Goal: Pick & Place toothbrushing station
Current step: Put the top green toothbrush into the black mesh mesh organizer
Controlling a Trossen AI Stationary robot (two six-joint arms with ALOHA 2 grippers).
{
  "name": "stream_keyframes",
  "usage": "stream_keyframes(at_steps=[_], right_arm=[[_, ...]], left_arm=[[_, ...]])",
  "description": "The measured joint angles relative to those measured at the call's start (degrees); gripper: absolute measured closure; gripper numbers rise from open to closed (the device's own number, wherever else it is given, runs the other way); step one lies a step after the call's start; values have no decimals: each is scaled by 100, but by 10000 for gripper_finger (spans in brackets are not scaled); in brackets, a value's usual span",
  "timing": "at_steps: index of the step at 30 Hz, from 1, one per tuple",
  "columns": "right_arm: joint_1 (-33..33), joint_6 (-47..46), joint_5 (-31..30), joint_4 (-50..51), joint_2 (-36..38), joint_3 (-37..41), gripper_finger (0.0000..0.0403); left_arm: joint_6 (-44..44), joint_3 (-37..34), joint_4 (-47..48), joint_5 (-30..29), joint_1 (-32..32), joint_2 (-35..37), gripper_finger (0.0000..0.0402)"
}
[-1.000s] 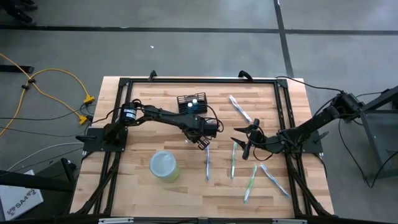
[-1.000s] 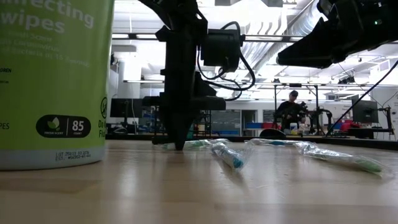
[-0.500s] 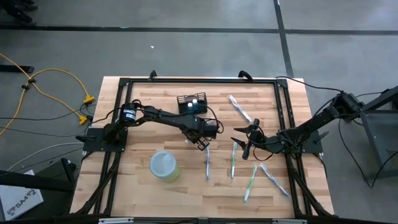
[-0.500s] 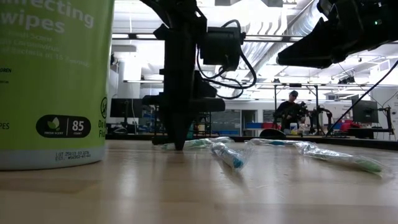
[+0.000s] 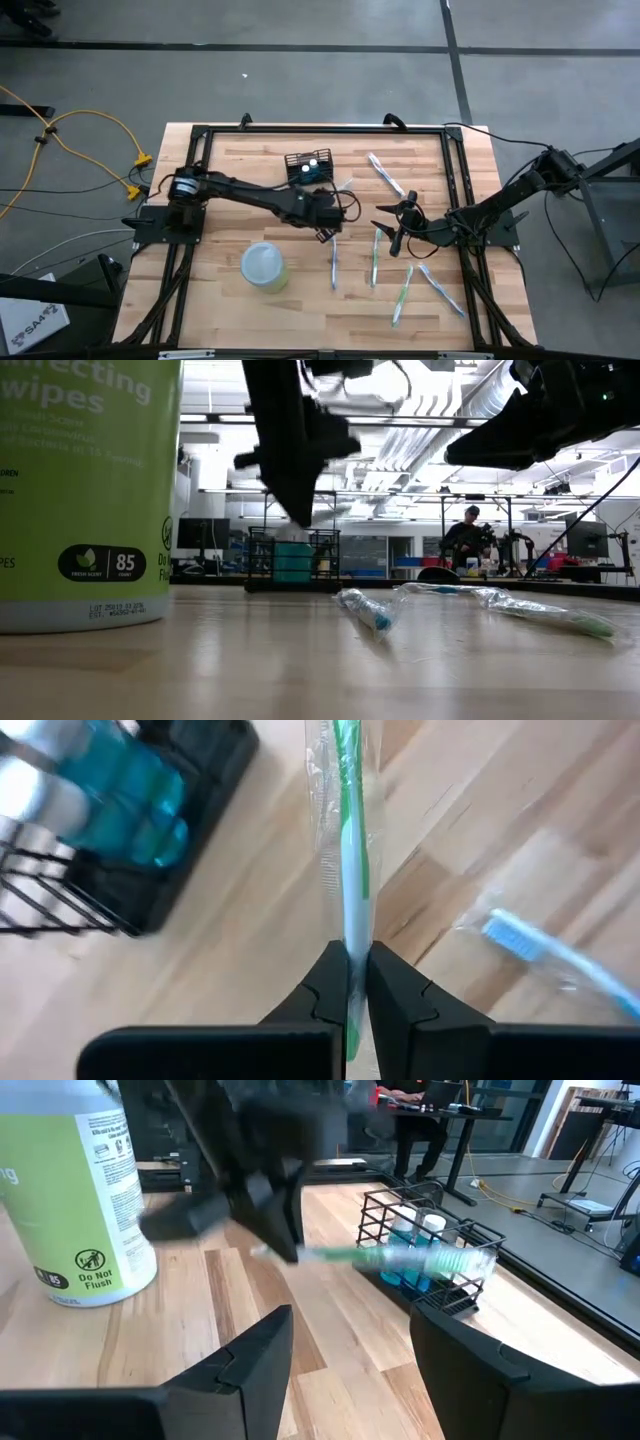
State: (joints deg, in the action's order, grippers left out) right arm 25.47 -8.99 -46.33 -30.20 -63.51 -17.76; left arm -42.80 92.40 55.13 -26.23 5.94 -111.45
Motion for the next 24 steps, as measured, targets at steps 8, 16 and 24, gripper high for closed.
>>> stream_keyframes(at_steps=[8,16,24], right_arm=[[1,2,1,2,-1,2,208],[1,2,1,2,0,2,208],[1,2,0,2,-1,2,208]], left_arm=[[241,-60,49,-1058,324,731,392],[203,-273,-19,-1911,378,1103,392],[299,-275,-92,-2812,604,1175,392]])
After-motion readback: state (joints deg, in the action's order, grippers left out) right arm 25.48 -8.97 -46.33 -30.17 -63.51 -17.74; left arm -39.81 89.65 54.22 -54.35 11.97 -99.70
